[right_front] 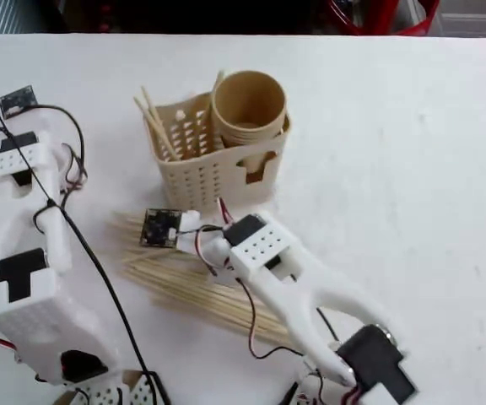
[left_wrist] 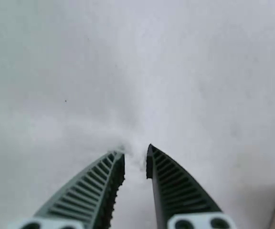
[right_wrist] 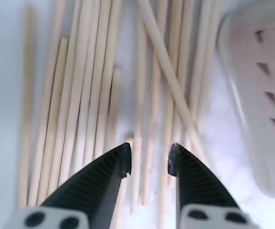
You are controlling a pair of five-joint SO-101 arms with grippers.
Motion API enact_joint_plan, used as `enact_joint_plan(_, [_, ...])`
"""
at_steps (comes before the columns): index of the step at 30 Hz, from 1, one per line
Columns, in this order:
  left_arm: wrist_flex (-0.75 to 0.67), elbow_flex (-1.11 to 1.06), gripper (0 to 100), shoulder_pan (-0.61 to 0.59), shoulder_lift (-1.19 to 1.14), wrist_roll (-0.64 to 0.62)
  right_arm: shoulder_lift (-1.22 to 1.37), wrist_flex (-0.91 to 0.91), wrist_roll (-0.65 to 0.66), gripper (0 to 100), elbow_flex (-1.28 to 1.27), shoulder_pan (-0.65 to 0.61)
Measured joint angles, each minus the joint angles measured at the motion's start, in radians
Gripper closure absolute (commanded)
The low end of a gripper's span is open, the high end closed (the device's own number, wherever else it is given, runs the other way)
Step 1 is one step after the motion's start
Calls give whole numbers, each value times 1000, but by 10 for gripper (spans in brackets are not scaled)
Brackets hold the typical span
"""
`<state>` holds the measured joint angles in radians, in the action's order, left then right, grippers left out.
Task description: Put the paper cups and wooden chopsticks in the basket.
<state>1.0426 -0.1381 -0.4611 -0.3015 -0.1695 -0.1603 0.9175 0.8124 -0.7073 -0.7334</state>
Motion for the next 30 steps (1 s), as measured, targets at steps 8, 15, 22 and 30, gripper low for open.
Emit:
enact_joint_plan(8, [0,0,906,0,0,0,2,26,17,857,135,3])
enact_joint_plan(15, [0,0,906,0,0,0,215,26,37,858,241,5])
enact_joint_plan(22, [0,0,906,0,0,0,272,26,37,920,253,9])
enact_joint_plan(30, [0,0,906,0,0,0,278,54,37,982,247,75])
